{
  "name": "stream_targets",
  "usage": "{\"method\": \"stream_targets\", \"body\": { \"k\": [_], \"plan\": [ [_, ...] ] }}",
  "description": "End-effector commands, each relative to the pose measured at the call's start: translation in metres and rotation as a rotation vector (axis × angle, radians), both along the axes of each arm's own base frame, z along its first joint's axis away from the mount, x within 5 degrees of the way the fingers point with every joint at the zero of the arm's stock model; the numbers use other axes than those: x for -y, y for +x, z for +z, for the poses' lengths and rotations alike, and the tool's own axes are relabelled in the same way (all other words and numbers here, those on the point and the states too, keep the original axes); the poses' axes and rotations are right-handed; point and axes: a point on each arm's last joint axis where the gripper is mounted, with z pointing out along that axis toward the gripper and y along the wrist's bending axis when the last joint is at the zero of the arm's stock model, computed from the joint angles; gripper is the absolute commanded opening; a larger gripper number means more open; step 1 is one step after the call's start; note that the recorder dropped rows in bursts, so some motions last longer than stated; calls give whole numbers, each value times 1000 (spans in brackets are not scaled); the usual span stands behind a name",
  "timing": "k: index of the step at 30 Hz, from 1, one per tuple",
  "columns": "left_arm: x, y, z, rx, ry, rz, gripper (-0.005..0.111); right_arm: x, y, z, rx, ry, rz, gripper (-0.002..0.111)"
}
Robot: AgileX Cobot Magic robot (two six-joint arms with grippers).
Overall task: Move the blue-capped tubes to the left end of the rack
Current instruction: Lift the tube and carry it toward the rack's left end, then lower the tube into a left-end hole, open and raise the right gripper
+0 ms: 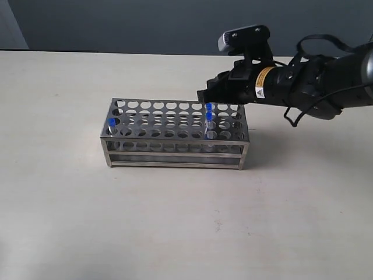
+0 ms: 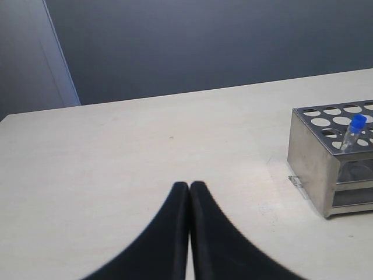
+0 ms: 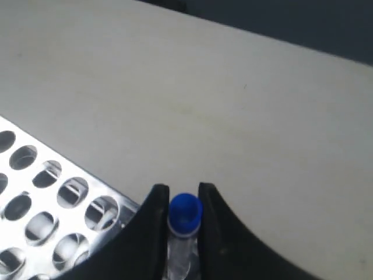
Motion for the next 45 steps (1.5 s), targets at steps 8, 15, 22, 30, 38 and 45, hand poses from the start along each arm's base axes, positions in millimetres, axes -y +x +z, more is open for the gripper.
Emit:
{"method": "stream_targets", "body": {
  "k": [8,15,22,30,38,45],
  "plan": [
    [1,0,3,14,-5,-7,1,-8,-23,76,205,114,87,0],
    [1,0,3,14,-5,-7,1,-72,-38,71,201,121,235,0],
    [1,0,3,14,-5,-7,1,-129,-39,54,185,92,312,0],
    [1,0,3,14,-5,-7,1,-154,-26,36,169,17,299,0],
    [1,0,3,14,-5,-7,1,-159,-22,14,137,-18,299,0],
    [1,0,3,14,-5,-7,1,-164,-20,-3,122,-10,321,0]
  ]
}}
